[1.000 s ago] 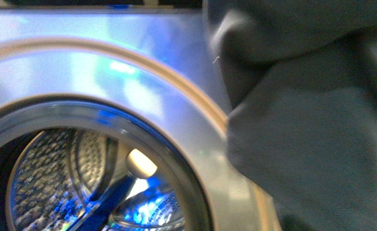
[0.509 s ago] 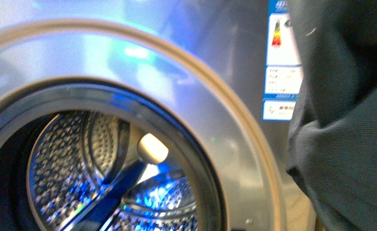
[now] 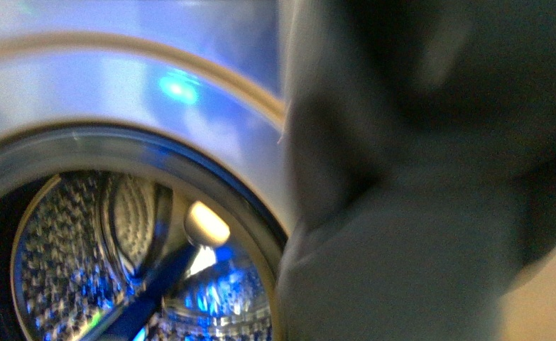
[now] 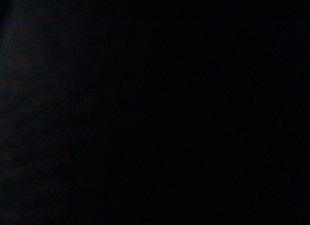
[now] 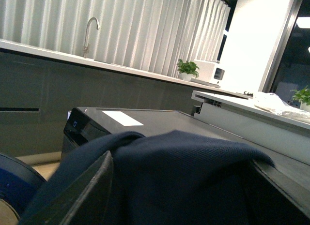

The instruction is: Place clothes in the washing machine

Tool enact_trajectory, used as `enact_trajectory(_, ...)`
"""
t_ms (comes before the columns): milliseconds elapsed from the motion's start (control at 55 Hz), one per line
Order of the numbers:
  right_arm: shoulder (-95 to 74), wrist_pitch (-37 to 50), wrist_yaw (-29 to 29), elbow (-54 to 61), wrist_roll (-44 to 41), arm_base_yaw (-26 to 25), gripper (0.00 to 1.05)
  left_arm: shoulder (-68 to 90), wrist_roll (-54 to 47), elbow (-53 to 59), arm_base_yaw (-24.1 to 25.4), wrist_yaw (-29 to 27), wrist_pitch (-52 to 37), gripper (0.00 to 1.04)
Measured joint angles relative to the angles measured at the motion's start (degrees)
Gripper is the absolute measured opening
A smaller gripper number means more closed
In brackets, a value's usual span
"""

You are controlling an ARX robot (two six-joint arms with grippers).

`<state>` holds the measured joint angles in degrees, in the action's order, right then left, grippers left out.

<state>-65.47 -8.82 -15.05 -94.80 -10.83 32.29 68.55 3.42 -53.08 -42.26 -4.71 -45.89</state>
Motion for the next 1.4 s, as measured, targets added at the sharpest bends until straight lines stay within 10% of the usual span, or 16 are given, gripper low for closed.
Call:
enact_trajectory(164, 0.04, 0.15, 0.00, 0.00, 0.04, 0.00, 0.99, -0.24, 1.92, 0.94, 3.06, 0.42, -0.13, 0.07)
enact_trajectory(1400, 0.15, 0.20, 0.00, 0.00, 0.00, -0.02, 0.97, -23.15, 15.28, 29.70, 42.53, 25.24, -1.86, 0.07)
